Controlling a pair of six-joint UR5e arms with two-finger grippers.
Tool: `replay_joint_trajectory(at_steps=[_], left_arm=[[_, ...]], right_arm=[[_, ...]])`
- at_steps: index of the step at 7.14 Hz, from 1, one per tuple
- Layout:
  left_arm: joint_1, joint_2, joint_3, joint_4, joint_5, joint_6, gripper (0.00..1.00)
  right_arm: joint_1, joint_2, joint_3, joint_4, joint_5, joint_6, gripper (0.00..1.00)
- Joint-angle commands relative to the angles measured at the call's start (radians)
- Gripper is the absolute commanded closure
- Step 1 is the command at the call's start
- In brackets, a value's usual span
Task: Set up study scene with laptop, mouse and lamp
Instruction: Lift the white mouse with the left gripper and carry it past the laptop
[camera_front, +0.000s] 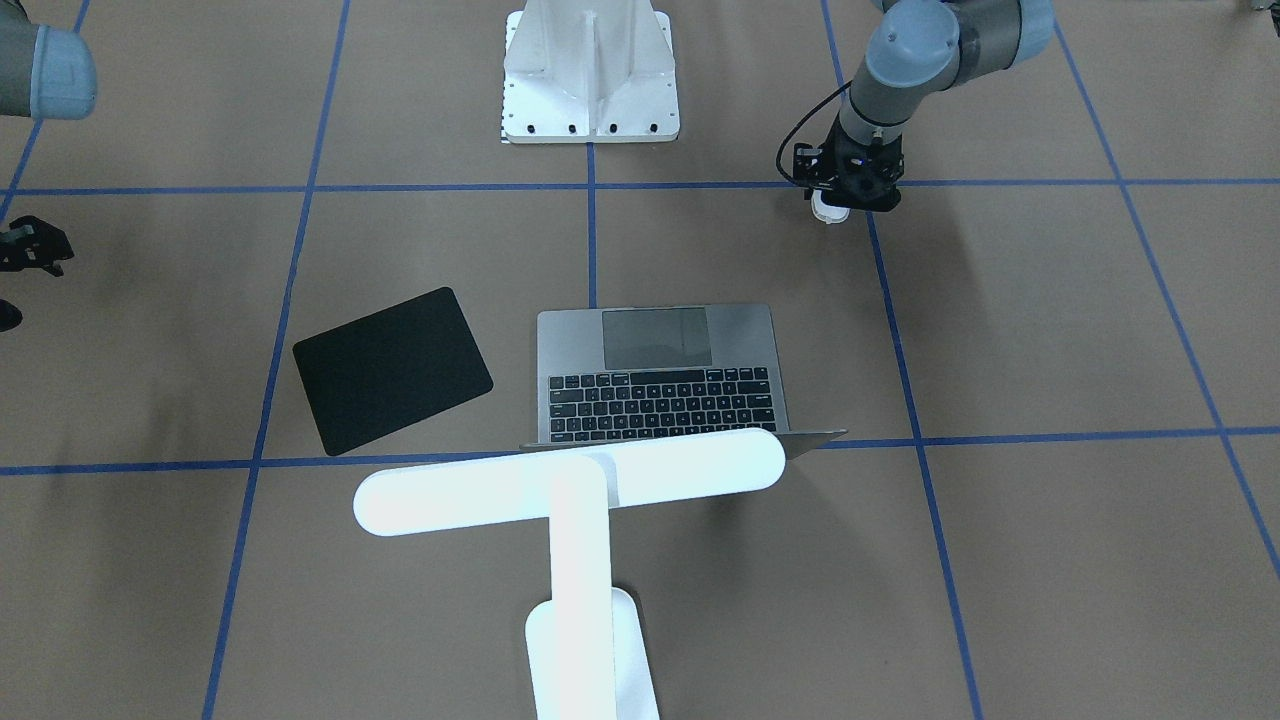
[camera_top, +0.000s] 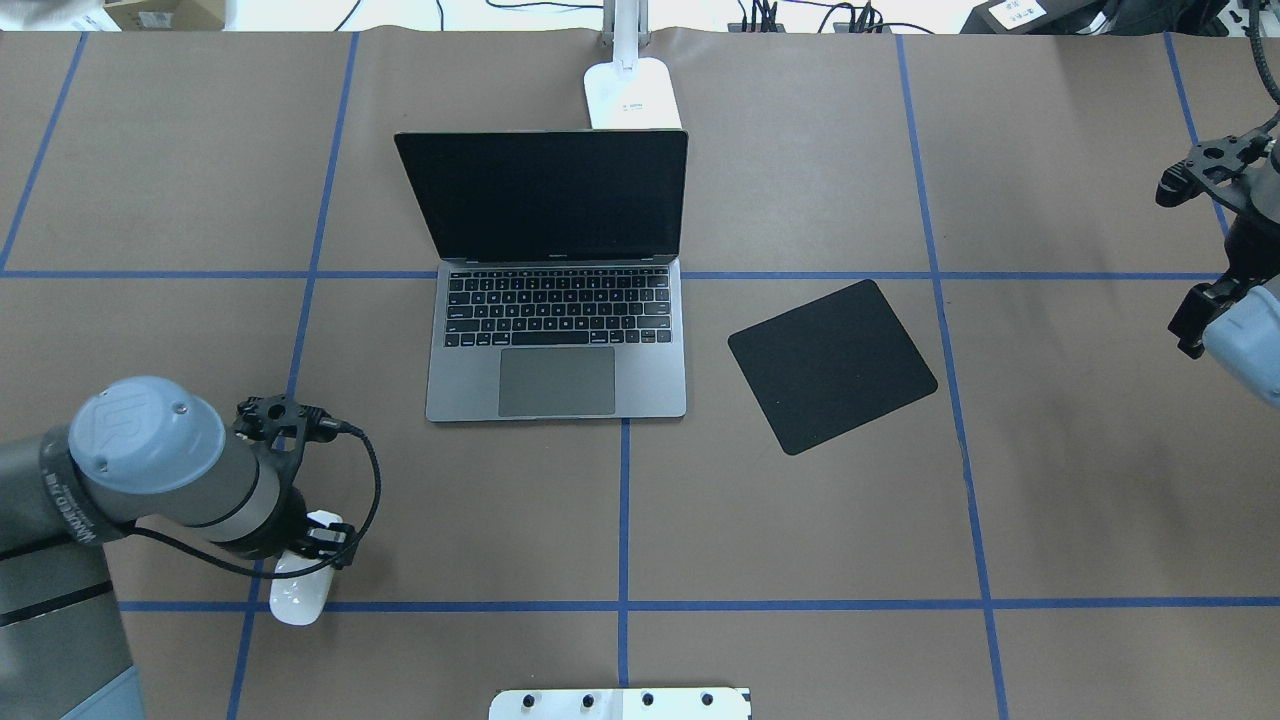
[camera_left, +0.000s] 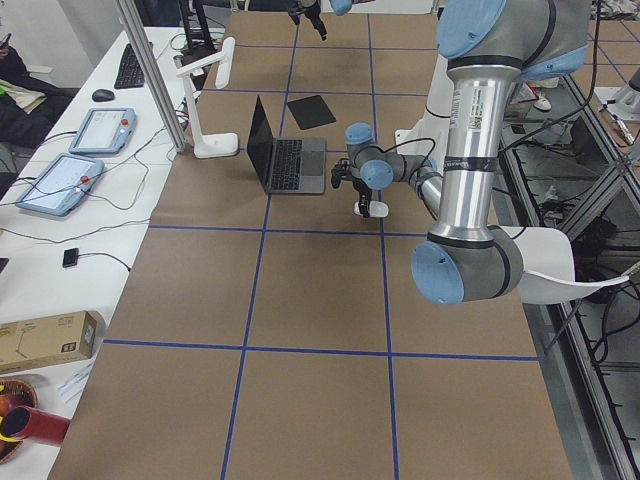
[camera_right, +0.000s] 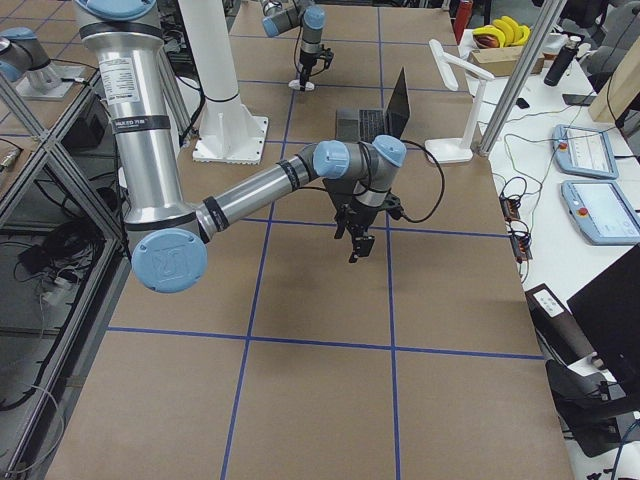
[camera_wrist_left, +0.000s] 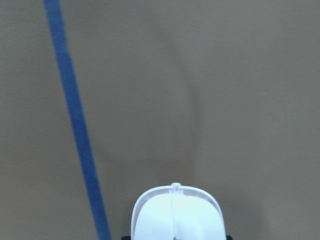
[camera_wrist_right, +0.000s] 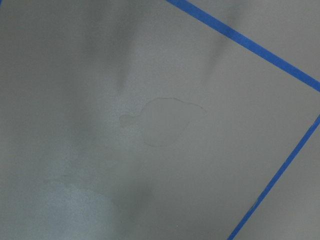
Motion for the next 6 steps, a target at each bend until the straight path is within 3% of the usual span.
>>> replay_joint_trajectory(at_steps=[1,2,6], left_arm=[[-0.040,-0.214,0.003,0.222,-0.003,-0.008,0.65],[-0.045,-0.282,0.009,0.289,0.000,-0.014,0.65],[-0.047,-0.512,0.176,0.291,0.003,-0.148,0.65]], right_arm=[[0.059,0.001,-0.033,0.000,0.009,-0.058,0.00],[0.105,0.001,-0.059,0.000,0.009,-0.119,0.00],[0.285,-0.034,-0.154,0.004,0.076,-0.358,0.00]])
